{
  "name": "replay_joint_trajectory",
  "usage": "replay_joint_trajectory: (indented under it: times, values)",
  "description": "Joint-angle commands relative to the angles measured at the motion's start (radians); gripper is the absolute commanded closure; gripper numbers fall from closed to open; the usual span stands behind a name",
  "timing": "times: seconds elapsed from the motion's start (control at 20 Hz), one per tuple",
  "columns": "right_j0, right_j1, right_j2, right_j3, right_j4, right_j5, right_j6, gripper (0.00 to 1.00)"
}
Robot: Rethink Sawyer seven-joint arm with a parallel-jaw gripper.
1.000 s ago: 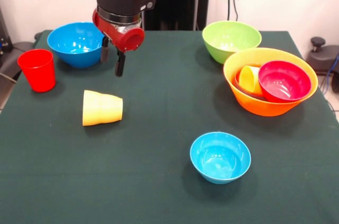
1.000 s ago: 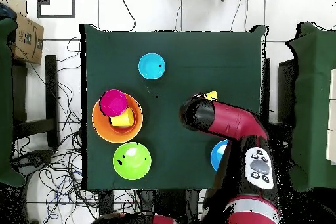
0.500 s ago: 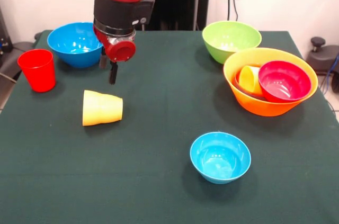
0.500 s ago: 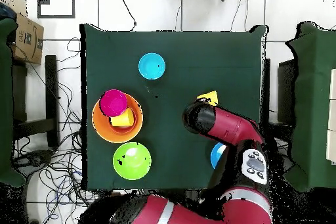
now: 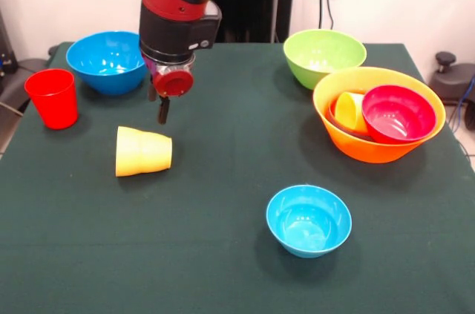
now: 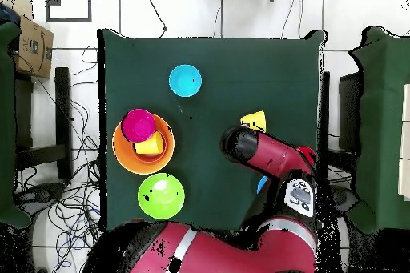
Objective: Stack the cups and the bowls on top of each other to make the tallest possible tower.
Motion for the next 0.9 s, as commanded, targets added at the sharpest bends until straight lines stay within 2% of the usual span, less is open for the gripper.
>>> replay_joint_trajectory:
  times: [0.05, 0.35, 0.7, 0.9]
  values:
    - [0.041, 0.008, 0.029, -0.063, 0.076, 0.029, 0.166, 0.00]
    - [0.064, -0.014, 0.003, -0.084, 0.107, 0.084, 0.156, 0.00]
    - [0.081, -0.013, -0.045, -0.184, 0.127, 0.219, 0.133, 0.00]
    - [0.078, -0.009, -0.051, -0.221, 0.134, 0.257, 0.131, 0.00]
